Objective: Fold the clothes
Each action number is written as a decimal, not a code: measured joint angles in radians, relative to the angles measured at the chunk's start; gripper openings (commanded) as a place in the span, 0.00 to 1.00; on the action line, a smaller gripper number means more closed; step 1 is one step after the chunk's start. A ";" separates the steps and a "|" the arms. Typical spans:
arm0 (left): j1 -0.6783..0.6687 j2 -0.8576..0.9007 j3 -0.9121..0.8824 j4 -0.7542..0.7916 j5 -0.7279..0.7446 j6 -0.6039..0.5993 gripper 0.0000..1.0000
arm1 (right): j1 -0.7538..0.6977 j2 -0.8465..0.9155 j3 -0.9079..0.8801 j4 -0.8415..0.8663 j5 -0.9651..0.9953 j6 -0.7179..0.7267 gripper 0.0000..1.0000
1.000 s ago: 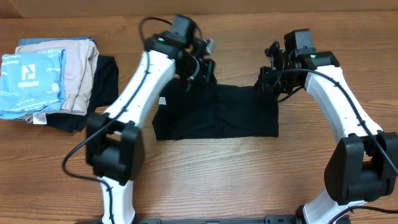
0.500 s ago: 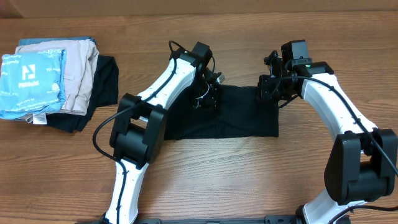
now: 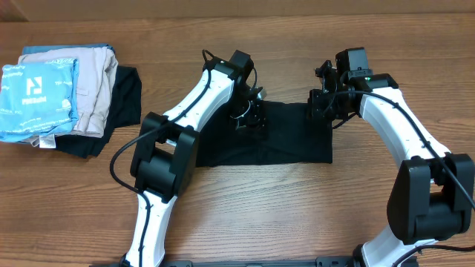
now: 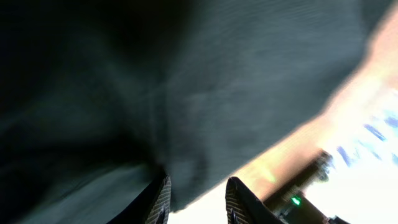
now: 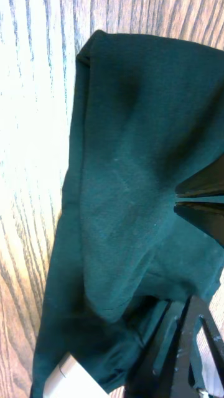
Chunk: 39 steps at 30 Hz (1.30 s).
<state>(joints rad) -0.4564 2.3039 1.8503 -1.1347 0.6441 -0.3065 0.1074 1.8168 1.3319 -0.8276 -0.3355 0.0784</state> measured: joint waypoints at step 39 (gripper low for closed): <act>-0.179 -0.099 -0.055 0.000 -0.453 -0.293 0.04 | 0.000 0.000 0.000 -0.001 0.000 0.000 0.15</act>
<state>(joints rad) -0.6353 2.2047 1.7954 -1.1347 0.1909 -0.5991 0.1074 1.8168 1.3319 -0.8288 -0.3355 0.0784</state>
